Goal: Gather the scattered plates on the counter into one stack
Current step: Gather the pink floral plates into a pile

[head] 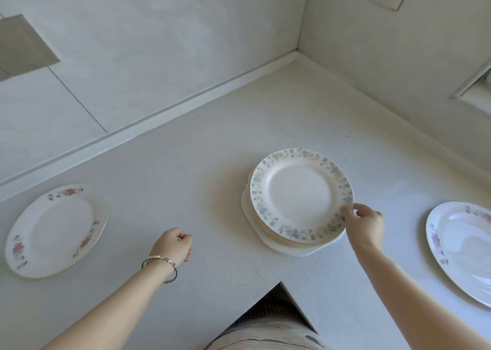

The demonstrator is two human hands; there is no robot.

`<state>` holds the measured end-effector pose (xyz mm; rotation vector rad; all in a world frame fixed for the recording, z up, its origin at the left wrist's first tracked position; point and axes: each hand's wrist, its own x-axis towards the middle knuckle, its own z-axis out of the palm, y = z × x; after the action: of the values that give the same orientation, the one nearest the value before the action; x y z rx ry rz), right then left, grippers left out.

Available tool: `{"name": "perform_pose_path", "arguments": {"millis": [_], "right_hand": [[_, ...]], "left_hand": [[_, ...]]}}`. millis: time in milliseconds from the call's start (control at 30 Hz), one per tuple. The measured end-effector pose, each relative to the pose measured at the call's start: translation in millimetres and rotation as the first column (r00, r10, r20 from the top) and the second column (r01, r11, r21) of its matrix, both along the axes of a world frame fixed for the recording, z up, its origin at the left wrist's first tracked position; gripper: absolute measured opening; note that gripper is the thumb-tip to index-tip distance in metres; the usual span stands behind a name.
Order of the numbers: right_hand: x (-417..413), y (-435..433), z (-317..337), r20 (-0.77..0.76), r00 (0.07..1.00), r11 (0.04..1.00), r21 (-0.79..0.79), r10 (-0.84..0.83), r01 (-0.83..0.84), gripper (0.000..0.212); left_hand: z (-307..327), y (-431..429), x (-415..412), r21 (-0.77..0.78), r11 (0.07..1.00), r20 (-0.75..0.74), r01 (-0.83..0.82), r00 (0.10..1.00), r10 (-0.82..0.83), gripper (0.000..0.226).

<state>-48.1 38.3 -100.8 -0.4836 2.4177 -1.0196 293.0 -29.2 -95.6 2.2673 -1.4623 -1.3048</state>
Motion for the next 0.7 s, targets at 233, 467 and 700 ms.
{"name": "perform_pose_path", "arguments": {"millis": [233, 467, 700], "right_hand": [[11, -24, 4, 0.388, 0.917, 0.981, -0.121, -0.091, 0.149, 0.047], [8, -29, 12, 0.083, 0.995, 0.999, 0.006, 0.054, -0.054, 0.070], [21, -124, 45, -0.366, 0.451, 0.574, 0.389, 0.814, -0.720, 0.062]], "left_hand": [[-1, 4, 7, -0.002, 1.000, -0.011, -0.025, 1.000, 0.025, 0.019], [-3, 5, 10, 0.003, 0.999, -0.015, -0.043, 0.999, 0.043, 0.016], [0, 0, 11, 0.008, 0.999, 0.014, -0.033, 0.999, 0.033, 0.019]]}}
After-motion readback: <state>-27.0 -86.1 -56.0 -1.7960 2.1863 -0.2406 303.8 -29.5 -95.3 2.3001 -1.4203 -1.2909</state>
